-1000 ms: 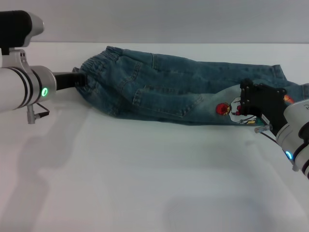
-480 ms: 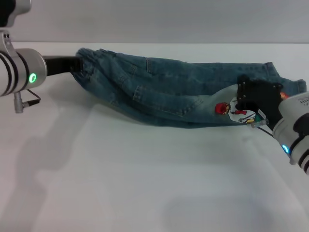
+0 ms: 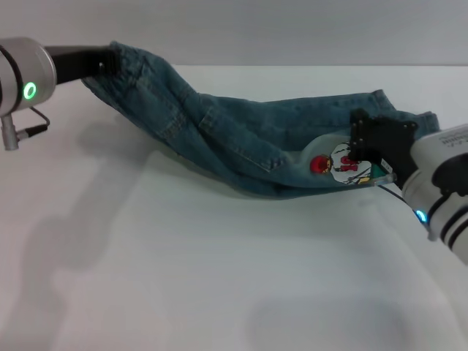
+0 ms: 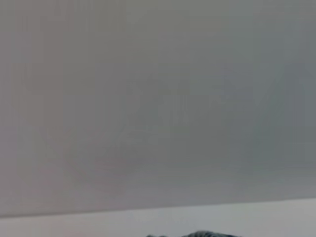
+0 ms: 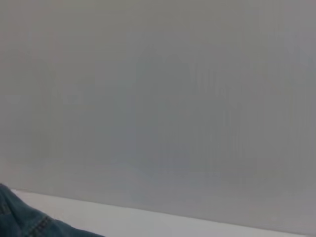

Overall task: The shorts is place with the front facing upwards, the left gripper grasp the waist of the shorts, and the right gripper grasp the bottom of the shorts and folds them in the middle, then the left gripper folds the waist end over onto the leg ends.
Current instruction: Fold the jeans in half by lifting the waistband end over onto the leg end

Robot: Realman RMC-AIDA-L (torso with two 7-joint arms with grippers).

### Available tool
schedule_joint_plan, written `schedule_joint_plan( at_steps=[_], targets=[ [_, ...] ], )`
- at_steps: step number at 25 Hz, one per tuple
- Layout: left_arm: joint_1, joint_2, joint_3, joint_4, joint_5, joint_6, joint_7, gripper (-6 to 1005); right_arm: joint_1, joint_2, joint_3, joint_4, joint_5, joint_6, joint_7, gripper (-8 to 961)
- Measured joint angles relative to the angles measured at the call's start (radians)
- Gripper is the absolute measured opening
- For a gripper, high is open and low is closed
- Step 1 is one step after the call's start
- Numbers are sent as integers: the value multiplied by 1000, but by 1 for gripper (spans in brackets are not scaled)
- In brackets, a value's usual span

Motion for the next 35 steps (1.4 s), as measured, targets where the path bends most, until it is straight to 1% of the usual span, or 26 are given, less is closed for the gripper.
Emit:
schedule_joint_plan(
  at_steps=[3,8,11,19,26,35],
  targets=[
    [19,0,3,-70,-1,-20,0,52,35,1,-21,-35,2,2,37,0],
    [39,-1,14,-142,-6,-32,-1,48,111,1,-64,-104,3,2,112,-1],
    [46,-2,21,-174,-7,-36,-1,48,141,2,-88,-122,3,2,129,-1],
    [47,-2,56,-232,-11,-49,-1,48,195,6,-171,-144,3,10,199,-1],
    [53,-2,65,-277,-11,-57,-2,48,225,9,-226,-143,3,18,241,-1],
    [46,-2,67,-284,-13,-57,-2,48,305,8,-306,-147,3,32,322,-1]
  ],
)
